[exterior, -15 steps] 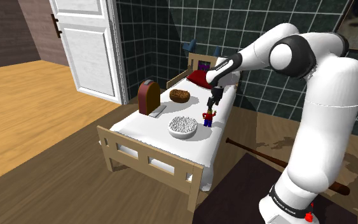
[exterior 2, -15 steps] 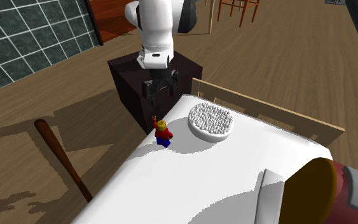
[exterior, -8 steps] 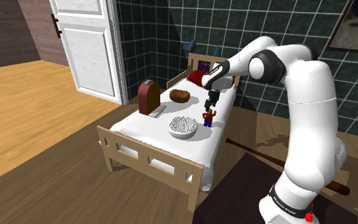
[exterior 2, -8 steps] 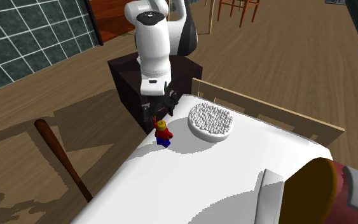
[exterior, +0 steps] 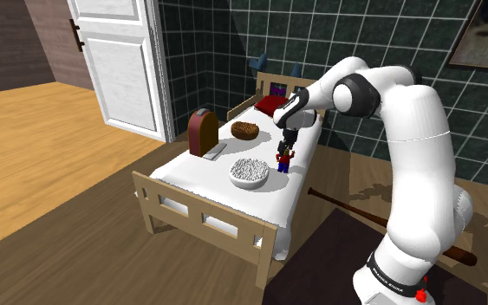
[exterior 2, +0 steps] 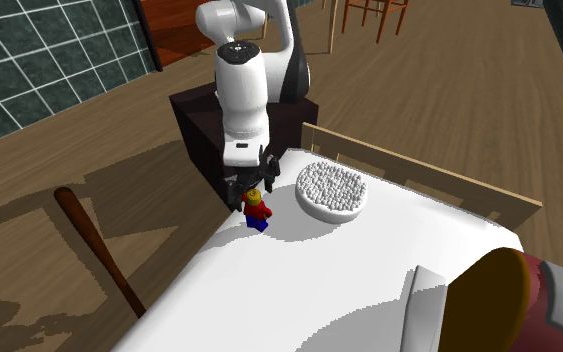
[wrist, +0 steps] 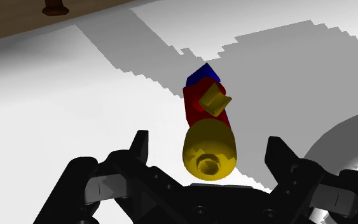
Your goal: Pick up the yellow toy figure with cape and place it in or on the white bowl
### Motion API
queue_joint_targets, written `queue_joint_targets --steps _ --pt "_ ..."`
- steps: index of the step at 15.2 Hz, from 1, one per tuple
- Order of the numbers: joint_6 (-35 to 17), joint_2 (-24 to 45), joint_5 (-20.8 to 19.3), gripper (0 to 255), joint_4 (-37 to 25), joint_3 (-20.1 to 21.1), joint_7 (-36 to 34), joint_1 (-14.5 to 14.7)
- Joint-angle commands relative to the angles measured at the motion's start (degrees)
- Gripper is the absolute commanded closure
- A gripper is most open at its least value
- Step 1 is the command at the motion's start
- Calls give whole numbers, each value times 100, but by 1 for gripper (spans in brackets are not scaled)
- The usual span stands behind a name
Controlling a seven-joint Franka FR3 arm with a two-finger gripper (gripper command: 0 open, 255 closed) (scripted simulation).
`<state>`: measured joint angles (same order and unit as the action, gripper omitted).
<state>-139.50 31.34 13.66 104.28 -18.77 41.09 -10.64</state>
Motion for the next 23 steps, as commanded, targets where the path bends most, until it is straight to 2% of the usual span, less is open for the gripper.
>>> queue_joint_targets --steps 1,5,6,15,23 --pt "-13 15 6 0 -5 5 0 -1" --pt "-13 15 6 0 -5 5 0 -1" --pt "-13 16 6 255 -5 5 0 -1" --pt "-13 15 6 255 -5 5 0 -1" --pt "434 -367 -171 255 -81 -118 -111 86"
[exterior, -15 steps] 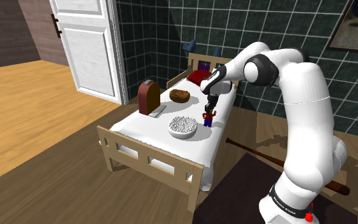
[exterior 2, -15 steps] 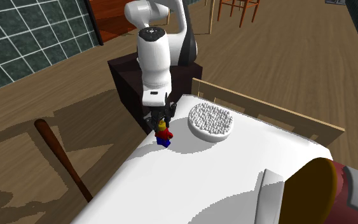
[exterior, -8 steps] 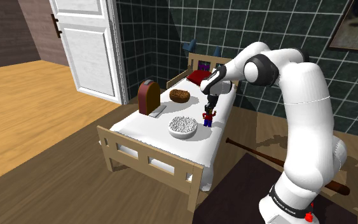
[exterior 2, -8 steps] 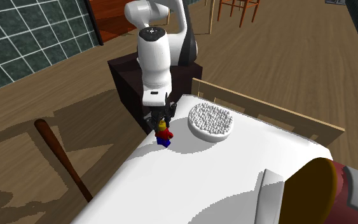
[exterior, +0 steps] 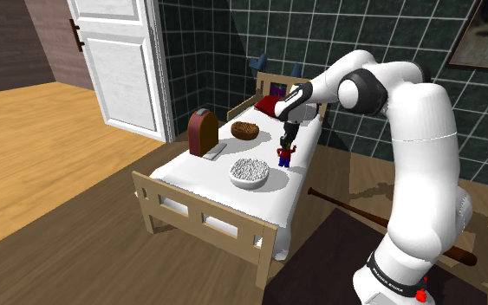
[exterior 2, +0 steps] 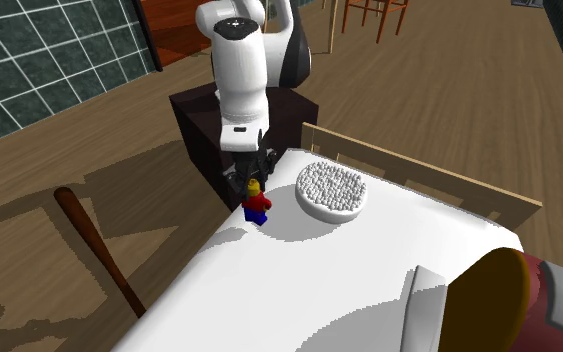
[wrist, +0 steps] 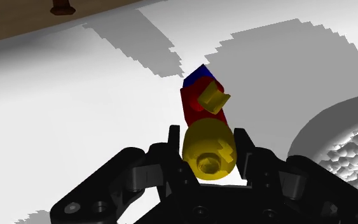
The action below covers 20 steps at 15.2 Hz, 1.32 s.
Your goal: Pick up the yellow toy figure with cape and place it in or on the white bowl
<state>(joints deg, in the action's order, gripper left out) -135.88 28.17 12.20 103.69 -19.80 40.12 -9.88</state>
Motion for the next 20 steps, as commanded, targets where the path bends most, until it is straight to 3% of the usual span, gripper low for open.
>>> queue_joint_targets --steps 1,20 --pt "130 -95 -46 255 -38 -30 -28 19" --pt "1316 -772 -393 255 -587 -213 -244 134"
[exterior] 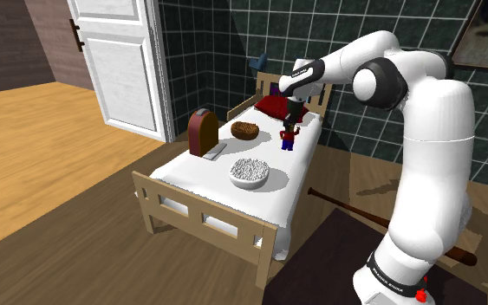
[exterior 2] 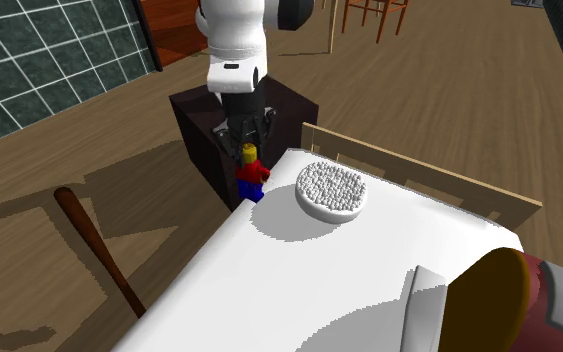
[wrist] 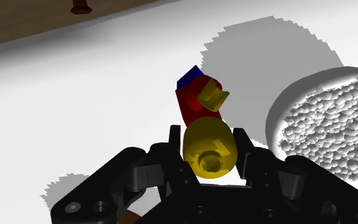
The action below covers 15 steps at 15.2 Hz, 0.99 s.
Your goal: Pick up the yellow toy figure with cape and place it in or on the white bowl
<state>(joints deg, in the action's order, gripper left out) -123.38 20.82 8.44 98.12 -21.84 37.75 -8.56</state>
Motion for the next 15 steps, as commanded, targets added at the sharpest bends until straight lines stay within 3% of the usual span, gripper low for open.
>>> queue_joint_targets --steps 1,5,15 --pt "132 -63 -31 255 -73 -15 -15 6" --pt "374 -146 -76 255 -238 -34 -44 13" --pt "651 -513 -465 255 -190 268 -1384 920"
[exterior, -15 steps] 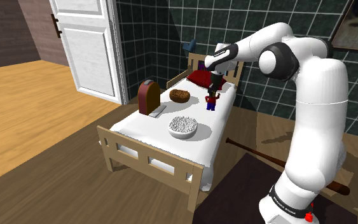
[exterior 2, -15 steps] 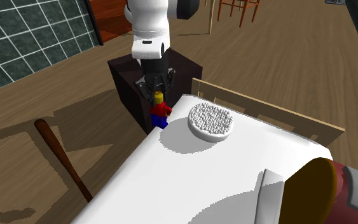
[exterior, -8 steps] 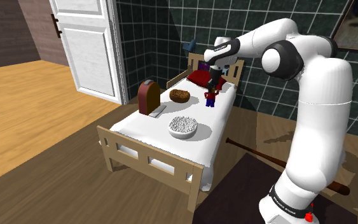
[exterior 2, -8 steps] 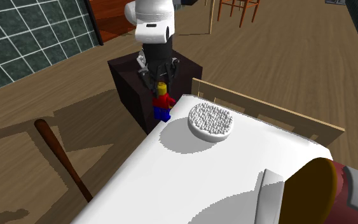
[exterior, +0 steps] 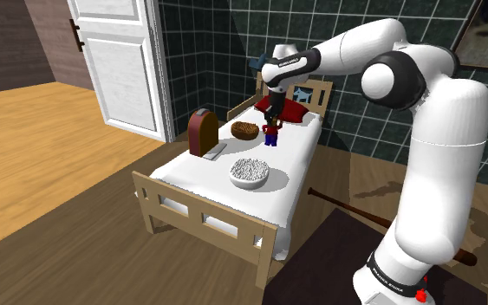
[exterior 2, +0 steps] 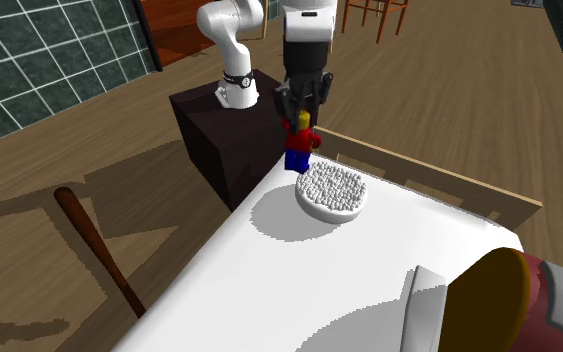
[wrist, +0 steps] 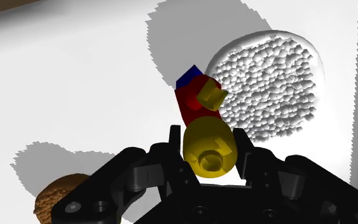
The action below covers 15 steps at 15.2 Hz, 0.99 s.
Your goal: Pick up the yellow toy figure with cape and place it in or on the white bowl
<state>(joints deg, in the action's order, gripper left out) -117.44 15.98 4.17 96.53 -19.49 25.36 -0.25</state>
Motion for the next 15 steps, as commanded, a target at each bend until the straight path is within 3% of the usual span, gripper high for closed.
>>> queue_joint_targets --steps 1,7,15 --pt "99 -37 -65 255 -67 70 -274 170" --pt "394 27 -185 255 -418 284 -987 613" --pt "-176 153 -143 255 31 303 -975 612"
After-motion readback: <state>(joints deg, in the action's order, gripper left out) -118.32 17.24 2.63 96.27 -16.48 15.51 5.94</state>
